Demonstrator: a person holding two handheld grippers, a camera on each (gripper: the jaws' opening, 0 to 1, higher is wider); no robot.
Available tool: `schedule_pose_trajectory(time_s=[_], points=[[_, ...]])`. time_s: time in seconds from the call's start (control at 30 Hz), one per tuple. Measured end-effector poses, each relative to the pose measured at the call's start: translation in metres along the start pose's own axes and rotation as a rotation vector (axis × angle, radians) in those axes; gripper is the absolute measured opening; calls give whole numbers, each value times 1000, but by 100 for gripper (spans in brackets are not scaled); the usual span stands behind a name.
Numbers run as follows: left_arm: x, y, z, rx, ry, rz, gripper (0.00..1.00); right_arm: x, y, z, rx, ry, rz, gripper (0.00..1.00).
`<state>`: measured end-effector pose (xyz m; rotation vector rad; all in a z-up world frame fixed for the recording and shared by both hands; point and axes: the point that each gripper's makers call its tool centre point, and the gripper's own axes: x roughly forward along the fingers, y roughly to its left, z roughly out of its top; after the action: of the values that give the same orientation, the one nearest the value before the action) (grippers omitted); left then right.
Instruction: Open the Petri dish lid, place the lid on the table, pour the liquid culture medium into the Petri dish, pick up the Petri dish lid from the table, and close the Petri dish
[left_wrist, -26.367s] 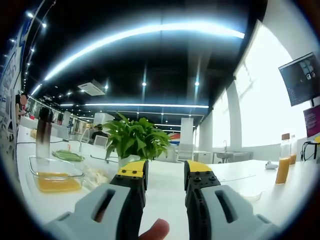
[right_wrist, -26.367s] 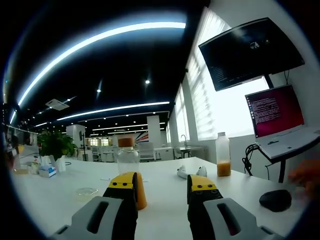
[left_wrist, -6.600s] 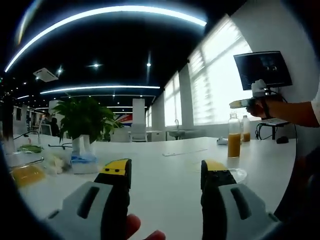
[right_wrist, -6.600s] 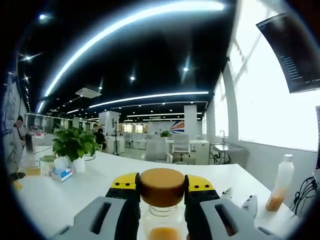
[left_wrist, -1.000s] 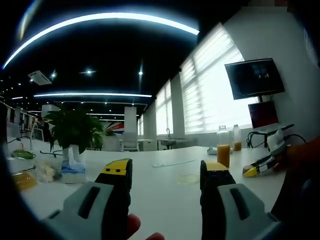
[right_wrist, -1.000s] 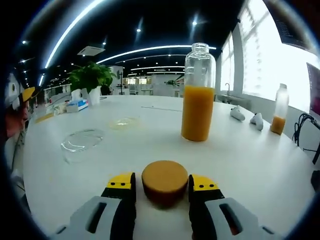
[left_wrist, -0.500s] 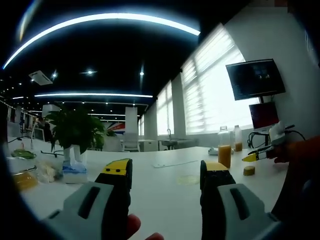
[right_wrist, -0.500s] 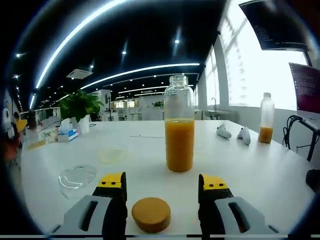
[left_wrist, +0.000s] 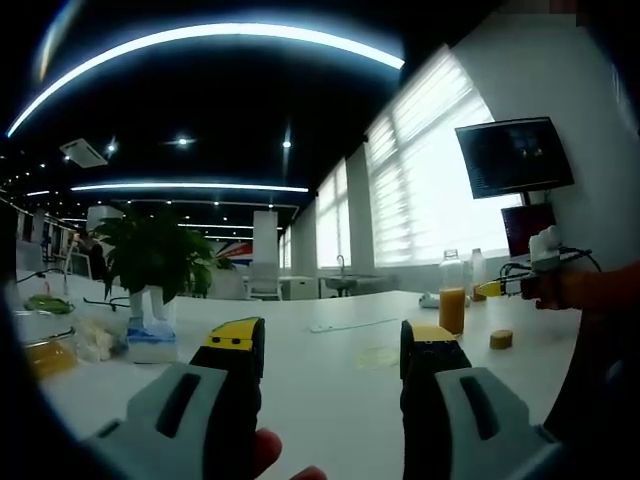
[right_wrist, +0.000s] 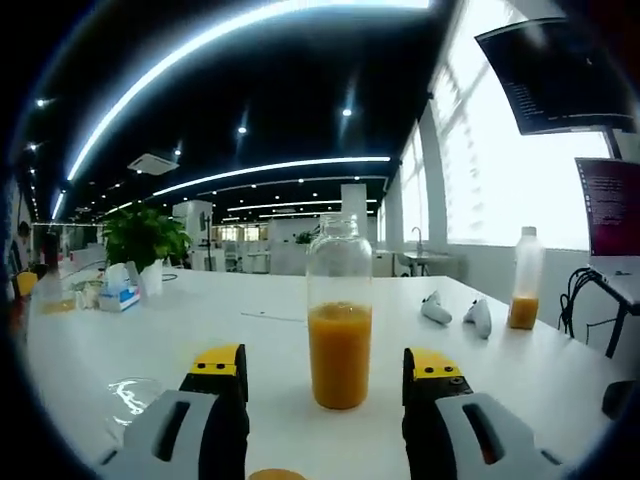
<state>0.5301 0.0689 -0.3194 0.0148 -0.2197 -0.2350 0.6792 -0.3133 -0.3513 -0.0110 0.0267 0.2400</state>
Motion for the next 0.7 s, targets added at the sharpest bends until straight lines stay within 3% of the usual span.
schedule_pose_trajectory(time_s=[0.4, 0.7], points=[[2, 3, -4, -2, 10, 6, 46, 30, -11, 26, -25, -44, -22, 57], [2, 7, -4, 4, 11, 17, 46, 62, -9, 28, -56, -41, -28, 58]])
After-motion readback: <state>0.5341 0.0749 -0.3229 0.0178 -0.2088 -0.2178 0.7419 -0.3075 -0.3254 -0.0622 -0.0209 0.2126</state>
